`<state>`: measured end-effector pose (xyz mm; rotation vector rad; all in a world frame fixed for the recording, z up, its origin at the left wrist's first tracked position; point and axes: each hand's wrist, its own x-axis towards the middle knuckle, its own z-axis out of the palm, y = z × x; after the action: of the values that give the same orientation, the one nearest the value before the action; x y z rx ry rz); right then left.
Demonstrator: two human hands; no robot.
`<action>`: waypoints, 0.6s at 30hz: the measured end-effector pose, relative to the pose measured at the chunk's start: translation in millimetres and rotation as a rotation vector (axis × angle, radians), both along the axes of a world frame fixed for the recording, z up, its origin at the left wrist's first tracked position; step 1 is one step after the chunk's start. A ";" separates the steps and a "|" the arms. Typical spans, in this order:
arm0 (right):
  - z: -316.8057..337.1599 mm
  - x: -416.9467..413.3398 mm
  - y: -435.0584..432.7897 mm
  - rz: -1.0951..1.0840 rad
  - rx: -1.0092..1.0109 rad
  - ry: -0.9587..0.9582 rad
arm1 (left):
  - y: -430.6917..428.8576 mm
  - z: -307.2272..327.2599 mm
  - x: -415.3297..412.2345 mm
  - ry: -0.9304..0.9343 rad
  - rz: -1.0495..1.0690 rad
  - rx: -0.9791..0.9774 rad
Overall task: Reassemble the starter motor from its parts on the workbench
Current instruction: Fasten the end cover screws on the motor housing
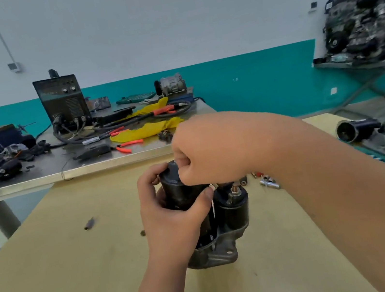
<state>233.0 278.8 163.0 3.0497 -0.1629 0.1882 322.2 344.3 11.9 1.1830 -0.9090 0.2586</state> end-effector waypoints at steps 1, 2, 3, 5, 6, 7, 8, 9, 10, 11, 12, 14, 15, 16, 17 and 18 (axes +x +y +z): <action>0.8 -8.0 -7.6 -0.037 -0.011 0.002 | -11.8 0.4 -7.6 -0.008 -0.013 -0.001; 0.7 -16.1 -15.9 -0.077 -0.018 0.005 | -23.9 0.6 -15.9 -0.007 -0.026 -0.001; 0.8 -20.9 -21.3 -0.108 -0.020 0.011 | -32.8 1.0 -21.3 -0.003 -0.033 -0.009; 0.4 -31.9 -35.1 -0.166 -0.018 0.012 | -53.4 0.4 -32.7 0.009 -0.035 -0.029; 0.0 -35.3 -41.1 -0.192 -0.021 0.009 | -62.6 0.0 -36.5 0.017 -0.032 -0.035; -0.4 -37.9 -46.2 -0.221 -0.027 0.004 | -71.2 -0.5 -39.4 0.026 -0.034 -0.036; -1.3 -39.5 -51.6 -0.252 -0.035 -0.005 | -78.9 -0.7 -41.8 0.038 -0.037 -0.031; -2.0 -39.8 -57.0 -0.284 -0.048 -0.017 | -85.5 -0.9 -42.8 0.040 -0.031 -0.022; -2.9 -39.7 -62.3 -0.313 -0.060 -0.034 | -90.8 -0.7 -43.5 0.030 -0.010 -0.006; -3.7 -39.3 -68.0 -0.326 -0.069 -0.050 | -95.2 -0.6 -43.1 0.014 0.019 0.016; -4.7 -39.2 -74.9 -0.322 -0.058 -0.064 | -98.6 -0.8 -42.5 0.008 0.041 0.038; -11.4 -40.4 -92.0 -0.277 0.101 -0.128 | -103.0 -0.4 -41.7 0.042 0.043 0.069; -19.3 -41.7 -103.6 -0.251 0.240 -0.219 | -104.2 -0.1 -40.4 0.066 0.033 0.080; -31.9 -43.5 -117.4 -0.246 0.407 -0.366 | -104.6 0.1 -38.6 0.080 0.028 0.081; -47.9 -46.4 -133.4 -0.279 0.570 -0.533 | -104.4 0.1 -35.8 0.087 0.028 0.080; -67.6 -50.2 -152.9 -0.360 0.693 -0.666 | -103.7 0.2 -32.9 0.094 0.021 0.077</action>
<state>182.8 125.9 95.4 3.3537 -0.9886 1.3623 289.3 240.6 12.1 1.2658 -0.8304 0.1848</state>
